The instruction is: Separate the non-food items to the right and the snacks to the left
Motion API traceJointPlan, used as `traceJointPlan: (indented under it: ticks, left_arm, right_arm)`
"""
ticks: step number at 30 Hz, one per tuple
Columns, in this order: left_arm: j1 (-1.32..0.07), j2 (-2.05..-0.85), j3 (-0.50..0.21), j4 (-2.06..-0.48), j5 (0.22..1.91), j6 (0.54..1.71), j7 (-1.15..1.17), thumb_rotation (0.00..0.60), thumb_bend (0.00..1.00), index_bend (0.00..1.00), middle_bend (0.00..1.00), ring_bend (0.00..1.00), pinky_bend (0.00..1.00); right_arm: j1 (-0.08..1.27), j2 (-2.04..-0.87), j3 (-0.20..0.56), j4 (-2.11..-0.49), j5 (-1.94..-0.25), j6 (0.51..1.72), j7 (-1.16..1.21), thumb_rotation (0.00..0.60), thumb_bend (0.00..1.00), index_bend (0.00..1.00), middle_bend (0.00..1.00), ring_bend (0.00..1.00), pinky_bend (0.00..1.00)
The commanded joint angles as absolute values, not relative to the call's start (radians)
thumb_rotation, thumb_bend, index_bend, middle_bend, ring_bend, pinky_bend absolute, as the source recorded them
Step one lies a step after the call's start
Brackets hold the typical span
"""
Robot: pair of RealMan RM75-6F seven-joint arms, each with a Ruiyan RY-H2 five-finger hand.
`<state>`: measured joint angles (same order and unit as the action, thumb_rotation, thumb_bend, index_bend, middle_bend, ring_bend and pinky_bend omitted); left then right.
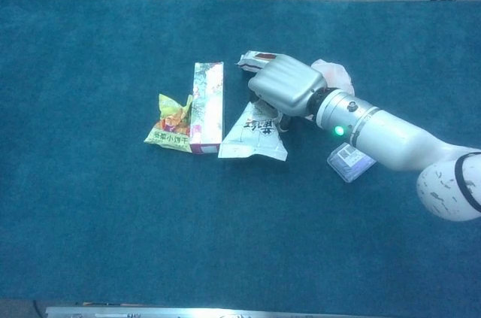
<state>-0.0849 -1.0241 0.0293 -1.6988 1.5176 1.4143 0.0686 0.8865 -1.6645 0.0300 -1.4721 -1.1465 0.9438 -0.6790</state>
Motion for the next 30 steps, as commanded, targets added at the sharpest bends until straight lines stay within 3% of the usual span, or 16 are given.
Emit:
traceJointPlan:
  ticks: [1,9,17,19,24,30]
  left_arm:
    - [-0.084,-1.023,0.030,-1.699,1.517,1.415,0.070,0.600,0.23,0.00,0.01,0.00,0.03]
    - [-0.085,-1.022,0.028,-1.705,1.514,1.413,0.076,0.600,0.23,0.00,0.01,0.00,0.03]
    - [-0.082,-1.013,0.030,-1.726,1.525,1.422,0.092,0.600,0.23,0.00,0.01,0.00,0.03]
    - [-0.080,-1.012,0.031,-1.728,1.525,1.424,0.093,0.600,0.23,0.00,0.01,0.00,0.03]
    - [-0.082,-1.013,0.031,-1.731,1.526,1.422,0.094,0.600,0.23,0.00,0.01,0.00,0.03]
    - [-0.082,-1.013,0.031,-1.726,1.527,1.419,0.092,0.600,0.23,0.00,0.01,0.00,0.03]
  right_arm:
    - [0.877,-1.644,0.053,-1.509,-1.170,0.968,-0.645,0.600,0.47,0.78,0.61,0.65,0.79]
    - [0.856,-1.610,0.160,-1.631,-1.194,1.053,-0.537,0.600,0.47,0.78,0.61,0.65,0.79]
    - [0.884,-1.729,0.200,-1.593,-1.207,1.070,-0.521,0.600,0.47,0.77,0.59,0.60,0.76]
    - [0.896,-1.749,0.193,-1.586,-1.193,1.045,-0.540,0.600,0.47,0.69,0.53,0.53,0.68]
    - [0.930,-1.752,0.173,-1.612,-1.088,0.971,-0.670,0.600,0.47,0.28,0.30,0.26,0.40]
    - [0.927,-1.713,0.186,-1.652,-1.022,0.990,-0.715,0.600,0.47,0.08,0.23,0.21,0.35]
